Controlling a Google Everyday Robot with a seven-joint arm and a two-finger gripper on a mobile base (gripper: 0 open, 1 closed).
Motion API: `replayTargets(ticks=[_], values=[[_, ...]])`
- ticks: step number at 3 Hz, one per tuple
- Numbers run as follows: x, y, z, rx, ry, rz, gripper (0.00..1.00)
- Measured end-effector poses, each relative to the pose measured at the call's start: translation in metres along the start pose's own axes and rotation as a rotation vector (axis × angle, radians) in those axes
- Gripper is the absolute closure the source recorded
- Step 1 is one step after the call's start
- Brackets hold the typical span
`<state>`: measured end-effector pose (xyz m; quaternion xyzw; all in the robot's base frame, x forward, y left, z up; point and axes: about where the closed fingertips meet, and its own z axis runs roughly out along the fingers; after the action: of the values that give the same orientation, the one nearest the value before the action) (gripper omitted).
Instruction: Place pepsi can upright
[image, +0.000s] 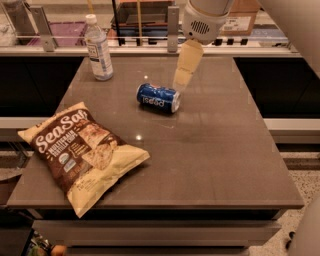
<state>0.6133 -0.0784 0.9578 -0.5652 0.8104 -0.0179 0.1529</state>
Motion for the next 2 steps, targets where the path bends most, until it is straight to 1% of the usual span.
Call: replayTargets(ticks=[1,2], values=[[-0.017,0.0121,0.0188,0.008,0.035,0.011,0.0],[-0.0171,0.012,0.0194,0.008,0.034,0.011,0.0]])
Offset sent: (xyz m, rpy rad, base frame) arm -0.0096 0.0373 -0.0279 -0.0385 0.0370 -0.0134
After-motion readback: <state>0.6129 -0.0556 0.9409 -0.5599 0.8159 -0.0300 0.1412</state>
